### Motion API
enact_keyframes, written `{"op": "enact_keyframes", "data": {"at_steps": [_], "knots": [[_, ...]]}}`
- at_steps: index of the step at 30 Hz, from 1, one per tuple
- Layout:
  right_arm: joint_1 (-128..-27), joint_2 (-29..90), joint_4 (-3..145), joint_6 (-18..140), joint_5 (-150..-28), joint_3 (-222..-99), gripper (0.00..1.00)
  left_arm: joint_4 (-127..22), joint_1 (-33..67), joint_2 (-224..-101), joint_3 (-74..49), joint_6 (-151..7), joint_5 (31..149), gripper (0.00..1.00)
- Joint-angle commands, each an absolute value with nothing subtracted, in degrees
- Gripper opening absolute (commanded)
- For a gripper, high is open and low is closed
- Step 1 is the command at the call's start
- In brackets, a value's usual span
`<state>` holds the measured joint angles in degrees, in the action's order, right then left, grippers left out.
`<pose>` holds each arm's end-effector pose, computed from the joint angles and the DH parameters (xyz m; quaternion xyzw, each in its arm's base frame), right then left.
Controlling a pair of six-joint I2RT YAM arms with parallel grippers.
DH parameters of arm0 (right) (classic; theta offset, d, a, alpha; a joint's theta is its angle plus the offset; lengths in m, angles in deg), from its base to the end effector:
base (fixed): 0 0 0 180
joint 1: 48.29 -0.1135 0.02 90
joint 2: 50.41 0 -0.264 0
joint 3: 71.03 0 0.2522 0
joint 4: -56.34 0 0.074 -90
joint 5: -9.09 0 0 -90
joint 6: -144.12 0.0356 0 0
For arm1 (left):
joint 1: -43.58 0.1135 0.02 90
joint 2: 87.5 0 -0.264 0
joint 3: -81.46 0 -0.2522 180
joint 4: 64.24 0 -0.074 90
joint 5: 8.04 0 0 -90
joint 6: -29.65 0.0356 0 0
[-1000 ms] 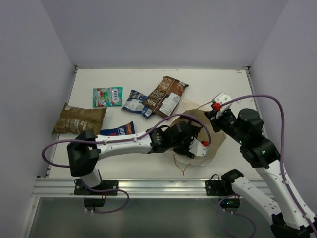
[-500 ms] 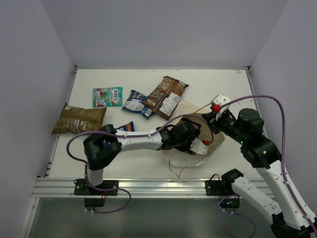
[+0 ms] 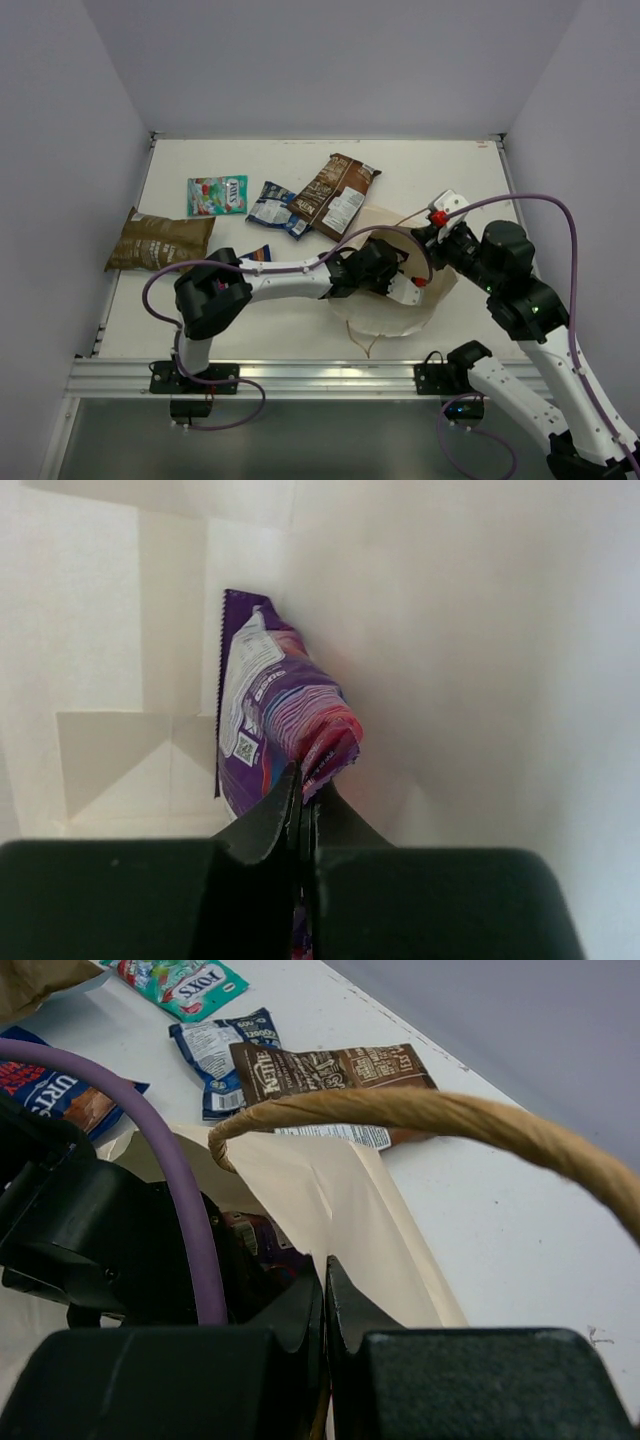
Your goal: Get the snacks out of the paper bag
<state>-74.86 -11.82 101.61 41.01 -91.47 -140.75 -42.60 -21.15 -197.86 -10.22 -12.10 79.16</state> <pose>0.1180 0.0663 0.3819 -0.3198 0.7196 0.1438 0.5994 0.1829 -0.3835 0.1907 0.7611 0.5155 -0.0341 0.3923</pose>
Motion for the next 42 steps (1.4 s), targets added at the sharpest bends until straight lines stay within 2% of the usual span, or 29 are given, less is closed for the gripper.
{"op": "enact_keyframes", "data": {"at_steps": [1,10,17,19,25,29,32,35,42], "knots": [[-74.84,-12.53,97.7,41.9,-89.35,-140.95,0.0,-43.45,-20.67,-192.27,-7.7,-16.21,78.97,0.0],[-74.84,-12.01,96.38,43.04,-81.0,-139.98,0.0,-39.23,-23.57,-169.63,-10.6,-25.0,81.79,0.0],[-74.84,-10.42,96.29,43.92,-78.28,-140.34,0.0,-38.35,-23.92,-154.59,-11.04,-35.64,88.3,0.0],[-74.75,-10.33,96.29,44.1,-77.22,-140.16,0.0,-37.74,-23.92,-149.93,-12.0,-38.71,86.37,0.0],[-74.84,-10.07,96.29,44.27,-71.16,-140.07,0.0,-30.63,-23.92,-141.3,-13.85,-45.13,64.76,0.0],[-74.75,-9.89,96.29,44.54,-69.31,-140.25,0.0,-25.88,-23.92,-138.22,-13.94,-48.57,52.47,0.0],[-74.75,-9.72,96.2,45.15,-67.72,-140.42,0.0,-23.41,-23.83,-138.21,-15.43,-50.33,49.11,0.0],[-74.66,-9.54,96.29,46.03,-66.41,-140.51,0.0,-21.82,-23.66,-141.45,-18.5,-51.65,48.13,0.0],[-74.22,-11.12,96.99,47.26,-65.26,-141.13,0.0,-35.52,-18.13,-147.69,-29.93,-52.0,51.99,0.0]]}}
